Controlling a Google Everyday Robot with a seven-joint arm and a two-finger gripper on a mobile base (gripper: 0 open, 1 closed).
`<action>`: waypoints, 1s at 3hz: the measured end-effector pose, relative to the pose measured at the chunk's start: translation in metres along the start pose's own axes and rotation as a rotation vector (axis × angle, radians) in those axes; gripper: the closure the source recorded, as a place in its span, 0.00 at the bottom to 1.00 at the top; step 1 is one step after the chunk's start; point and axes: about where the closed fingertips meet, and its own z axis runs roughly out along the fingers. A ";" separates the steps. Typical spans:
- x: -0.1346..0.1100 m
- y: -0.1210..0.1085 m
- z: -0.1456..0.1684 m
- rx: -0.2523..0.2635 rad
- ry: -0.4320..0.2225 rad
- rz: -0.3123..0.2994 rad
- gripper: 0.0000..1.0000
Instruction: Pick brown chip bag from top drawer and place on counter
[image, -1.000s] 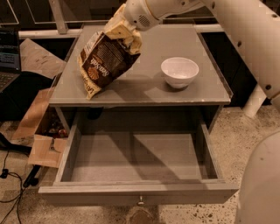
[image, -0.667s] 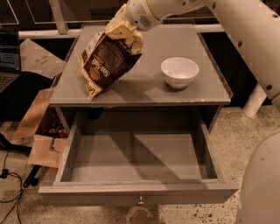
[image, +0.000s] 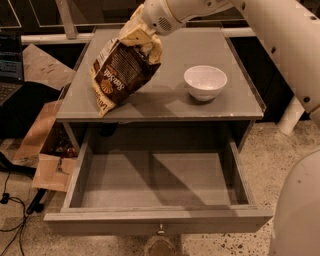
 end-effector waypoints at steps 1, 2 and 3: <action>0.000 0.000 0.000 0.000 0.000 0.000 0.12; 0.000 0.000 0.000 0.000 0.000 0.000 0.00; 0.000 0.000 0.000 0.000 0.000 0.000 0.00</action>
Offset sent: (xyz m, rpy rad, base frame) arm 0.0000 0.0000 0.0000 0.0000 0.0000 0.0000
